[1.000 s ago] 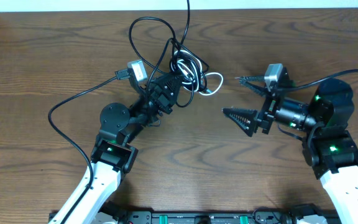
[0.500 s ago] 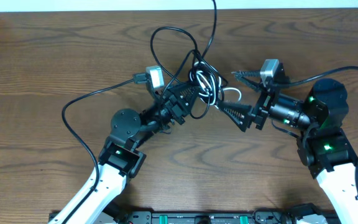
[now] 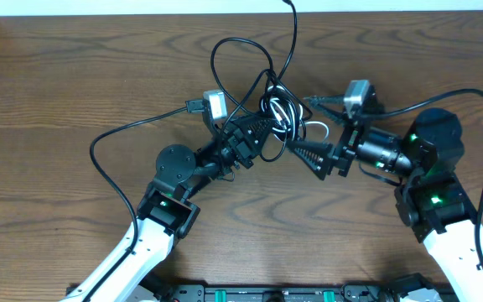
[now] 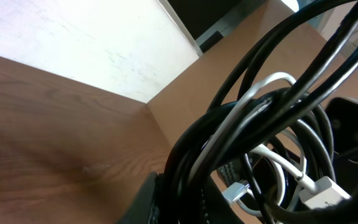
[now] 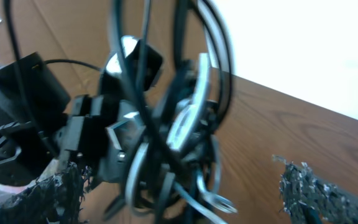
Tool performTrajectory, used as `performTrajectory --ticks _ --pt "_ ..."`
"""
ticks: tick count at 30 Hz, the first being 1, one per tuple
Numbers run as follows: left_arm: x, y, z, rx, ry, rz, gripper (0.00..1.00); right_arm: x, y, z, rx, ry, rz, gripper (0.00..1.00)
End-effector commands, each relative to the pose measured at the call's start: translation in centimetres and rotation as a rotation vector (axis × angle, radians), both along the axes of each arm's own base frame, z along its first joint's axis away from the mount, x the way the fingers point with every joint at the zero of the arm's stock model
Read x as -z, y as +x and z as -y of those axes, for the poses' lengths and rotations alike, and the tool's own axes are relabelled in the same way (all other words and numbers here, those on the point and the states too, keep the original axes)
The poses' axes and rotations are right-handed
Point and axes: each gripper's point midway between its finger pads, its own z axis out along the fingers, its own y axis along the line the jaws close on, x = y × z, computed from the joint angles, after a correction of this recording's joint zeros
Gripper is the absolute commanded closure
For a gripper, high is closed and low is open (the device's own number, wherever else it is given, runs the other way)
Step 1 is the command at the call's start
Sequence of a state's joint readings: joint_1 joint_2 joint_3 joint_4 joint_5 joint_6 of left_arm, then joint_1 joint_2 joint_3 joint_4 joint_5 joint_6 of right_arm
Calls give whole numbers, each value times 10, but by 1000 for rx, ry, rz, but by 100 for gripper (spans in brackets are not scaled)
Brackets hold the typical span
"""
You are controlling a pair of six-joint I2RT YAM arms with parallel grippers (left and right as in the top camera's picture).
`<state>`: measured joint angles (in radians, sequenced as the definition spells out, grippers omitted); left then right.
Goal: Untangle cables
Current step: 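Grasp the cable bundle with the right gripper beside the left gripper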
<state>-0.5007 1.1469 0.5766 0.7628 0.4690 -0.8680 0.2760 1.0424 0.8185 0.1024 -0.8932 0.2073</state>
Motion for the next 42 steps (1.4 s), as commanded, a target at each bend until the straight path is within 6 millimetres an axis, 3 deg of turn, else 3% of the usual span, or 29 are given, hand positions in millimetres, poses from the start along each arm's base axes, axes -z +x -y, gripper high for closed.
performTrajectory --ticks 1,7,11,12,16,27,29,30,31,38,42 --pt "-7 -5 4 20 -11 19 92 -5 3 -3 14 -15 46 5" --pt "-7 -6 6 27 -11 19 92 1 9 -3 27 -22 29 27" --pt "-7 -6 6 27 -11 19 92 4 12 -4 31 -26 20 54" --pt "-7 -6 6 27 -11 19 92 4 12 -4 31 -26 19 68" --pt "-7 -6 6 27 -11 19 92 4 12 -4 31 -26 20 99" --pt "-7 -6 6 27 -11 19 90 3 13 -4 35 -20 19 99" --pt "-7 -6 6 27 -10 20 62 3 17 -1 62 -12 -3 99" --pt "-7 -7 6 29 4 40 22 4 23 4 103 3 -45 99" --pt "-7 -7 6 31 12 52 9 4 24 6 112 12 -61 99" --pt "-14 -13 -3 73 82 177 8 16 35 28 175 15 -163 99" --pt "-14 -8 -17 58 110 195 8 13 28 32 121 28 -163 99"
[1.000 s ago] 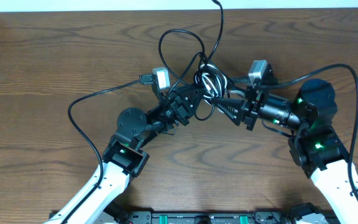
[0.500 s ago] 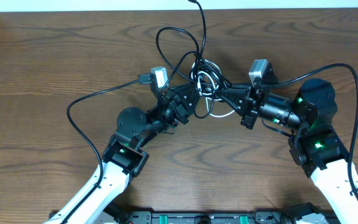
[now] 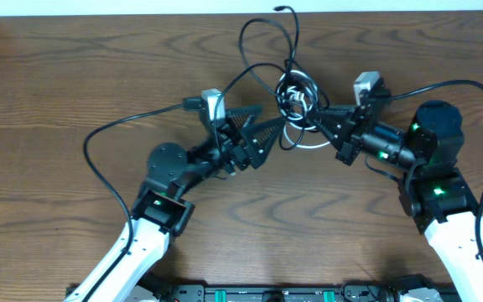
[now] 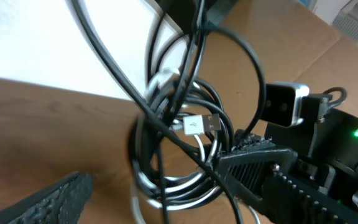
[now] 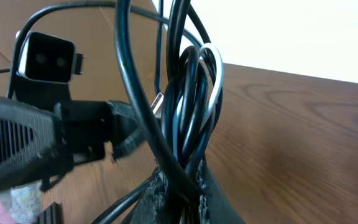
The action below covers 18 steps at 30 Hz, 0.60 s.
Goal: Untangle cables
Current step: 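Grasp the cable bundle with the right gripper beside the left gripper, then open the left gripper and release the bundle to the right gripper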
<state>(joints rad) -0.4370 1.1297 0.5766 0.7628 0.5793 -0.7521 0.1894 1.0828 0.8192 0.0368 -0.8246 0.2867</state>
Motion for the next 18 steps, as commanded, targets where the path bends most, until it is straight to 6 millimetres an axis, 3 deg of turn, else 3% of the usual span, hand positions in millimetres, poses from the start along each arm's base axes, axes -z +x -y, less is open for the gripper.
performTrajectory --ticks 1,6,12,18 --pt "-6 -2 -13 17 47 73 8 -13 -6 6 -48 35 10 99" --pt "2 6 -30 -2 65 38 7 -16 -19 7 -146 31 60 99" --pt "1 6 -31 -1 65 42 7 -16 -21 7 -164 26 72 99" --pt "-24 -6 -28 39 36 165 7 -2 -11 14 -81 -4 18 99"
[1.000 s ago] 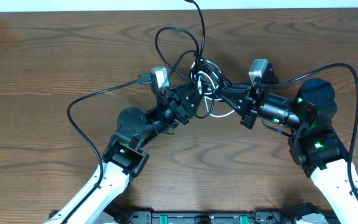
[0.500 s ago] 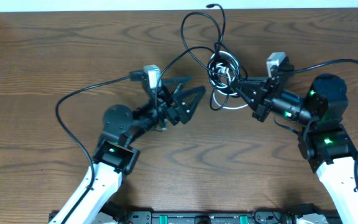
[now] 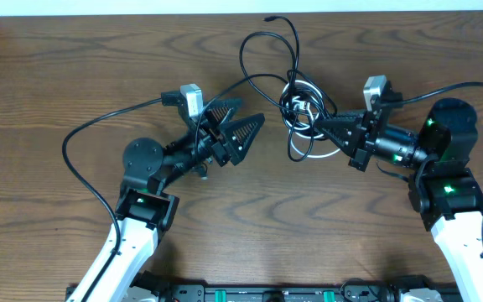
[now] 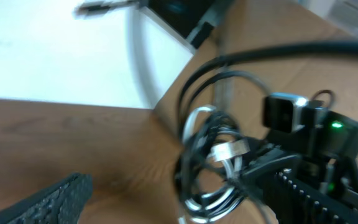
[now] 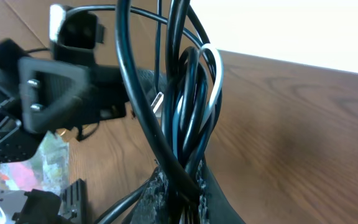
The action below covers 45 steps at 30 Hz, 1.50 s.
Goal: Untangle cables
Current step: 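Open the left gripper and release the bundle to the right gripper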
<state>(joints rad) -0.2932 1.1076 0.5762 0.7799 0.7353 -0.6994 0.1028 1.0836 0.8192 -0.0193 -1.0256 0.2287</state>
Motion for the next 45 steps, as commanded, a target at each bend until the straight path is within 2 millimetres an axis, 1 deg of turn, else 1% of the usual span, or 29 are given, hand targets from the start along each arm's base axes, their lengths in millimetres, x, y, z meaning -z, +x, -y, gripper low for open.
performTrajectory --ticks 1,5,9,12,15,20,23,27,37,40,44,45 --pt "-19 -12 1 35 -4 91 7 -4 6 5 42 -22 27 99" --pt "-32 -18 -1 34 -18 141 7 1 7 6 51 -38 23 99" --pt "-34 -19 -2 33 -19 148 7 2 6 6 48 -46 26 99" --pt "-34 -17 -3 8 -5 175 7 3 6 6 47 -47 20 99" --pt "-35 -7 -10 -72 27 224 7 7 5 6 43 -60 23 99" --pt "-43 10 -27 -236 53 294 7 7 5 6 42 -64 27 99" --pt "-46 24 -43 -358 43 286 7 7 5 6 41 -64 26 99" --pt "-48 32 -56 -447 28 275 7 7 4 6 39 -64 27 99" --pt "-73 23 -60 -461 -27 376 7 8 4 6 39 -65 21 99" --pt "-74 25 -64 -488 -32 371 7 8 4 6 39 -65 21 99" --pt "-73 26 -64 -488 -31 370 7 8 4 6 38 -65 21 99" --pt "-74 26 -64 -488 -33 373 10 8 4 6 39 -65 21 99"
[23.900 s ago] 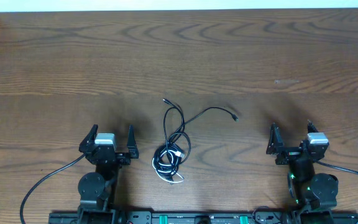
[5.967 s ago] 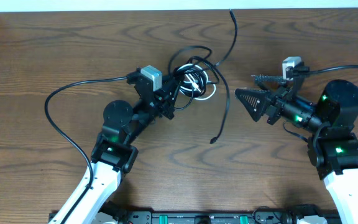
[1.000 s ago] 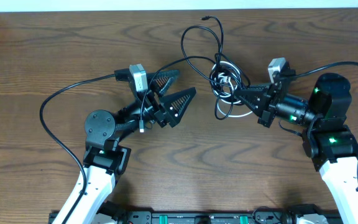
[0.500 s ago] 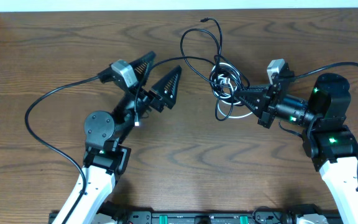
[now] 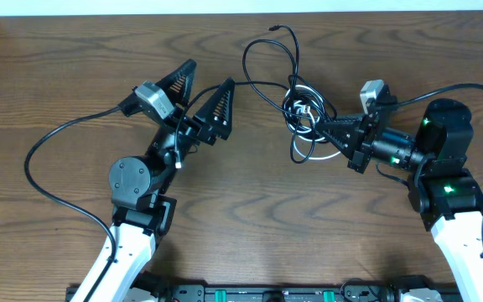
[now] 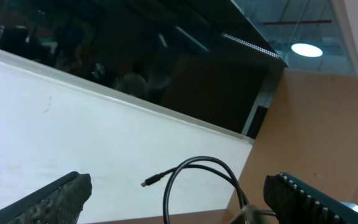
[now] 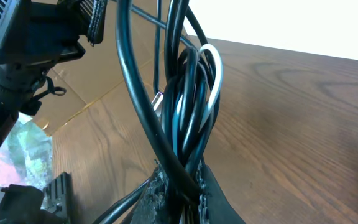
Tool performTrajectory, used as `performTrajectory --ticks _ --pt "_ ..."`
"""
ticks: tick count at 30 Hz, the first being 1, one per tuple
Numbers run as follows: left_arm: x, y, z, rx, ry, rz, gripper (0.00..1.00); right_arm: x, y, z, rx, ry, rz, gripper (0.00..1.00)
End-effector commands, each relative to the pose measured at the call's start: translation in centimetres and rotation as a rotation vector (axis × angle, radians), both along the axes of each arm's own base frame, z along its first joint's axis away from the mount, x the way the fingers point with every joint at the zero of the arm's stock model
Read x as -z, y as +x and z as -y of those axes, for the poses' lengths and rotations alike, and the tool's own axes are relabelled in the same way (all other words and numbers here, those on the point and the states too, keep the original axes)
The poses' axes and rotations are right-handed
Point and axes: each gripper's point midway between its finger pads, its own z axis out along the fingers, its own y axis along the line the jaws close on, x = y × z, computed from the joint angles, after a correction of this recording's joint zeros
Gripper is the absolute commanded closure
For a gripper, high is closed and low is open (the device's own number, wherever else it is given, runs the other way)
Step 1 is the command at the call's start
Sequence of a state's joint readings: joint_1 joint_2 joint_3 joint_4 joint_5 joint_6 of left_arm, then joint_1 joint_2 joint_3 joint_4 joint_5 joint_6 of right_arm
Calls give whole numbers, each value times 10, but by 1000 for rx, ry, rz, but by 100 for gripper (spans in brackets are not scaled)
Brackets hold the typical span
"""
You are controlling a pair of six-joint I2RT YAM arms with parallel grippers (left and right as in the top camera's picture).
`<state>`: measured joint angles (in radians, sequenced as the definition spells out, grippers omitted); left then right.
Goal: Untangle cables
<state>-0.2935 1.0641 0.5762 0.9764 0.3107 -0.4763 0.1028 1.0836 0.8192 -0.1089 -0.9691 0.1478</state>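
Note:
A tangled bundle of black and white cables [image 5: 303,109] hangs at the back middle of the table, with one black loop [image 5: 265,52] reaching toward the far edge. My right gripper [image 5: 332,134] is shut on this bundle [image 7: 190,99]; the strands pass between its fingertips [image 7: 180,190]. My left gripper [image 5: 198,92] stands open to the left of the bundle and apart from it, raised and tilted up. Nothing lies between its fingers [image 6: 55,198], and only the far black loop [image 6: 199,169] shows in the left wrist view.
The wooden table [image 5: 74,50] ends at a white wall at the back. A black camera lead [image 5: 53,143] loops left of the left arm, and another lead [image 5: 464,91] arcs over the right arm.
My left gripper, still open, has moved up and to the left, farther from the bundle, and now points above the table. The right gripper holds the bundle in about the same place.
At first my left gripper was shut on the bundle at mid-table while the right one stood open around it. Then the right gripper was shut on the bundle, farther back, and the left was open beside it. Since then the left has stood ever farther off.

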Motion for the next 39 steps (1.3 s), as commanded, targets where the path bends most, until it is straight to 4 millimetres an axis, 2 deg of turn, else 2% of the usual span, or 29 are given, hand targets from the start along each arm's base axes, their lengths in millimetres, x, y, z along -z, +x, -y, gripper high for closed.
performTrajectory --ticks 1,3,4,8,17,25,32,36,39 --pt "-9 -2 -5 -24 -5 32 27 -8 1 1 -2 -4 36 99" --pt "-11 -1 -7 -38 -15 40 60 -8 1 1 -2 -4 36 99" --pt "-12 -1 -9 -48 -19 40 73 -8 1 1 -2 -4 36 99" --pt "-12 2 -15 -82 -34 35 91 -8 1 1 -2 -4 36 99" --pt "-13 6 -22 -126 -52 29 92 -8 1 1 -2 -4 36 99" --pt "-14 17 -60 -393 -23 48 93 -8 1 1 -2 -4 33 99" --pt "-2 24 -98 -633 -19 -10 93 -8 1 1 -2 -4 34 99" --pt "1 24 -107 -728 90 0 93 -8 1 1 -2 -4 33 99" --pt "5 22 -126 -866 141 -23 93 -8 1 1 -1 -4 33 99"
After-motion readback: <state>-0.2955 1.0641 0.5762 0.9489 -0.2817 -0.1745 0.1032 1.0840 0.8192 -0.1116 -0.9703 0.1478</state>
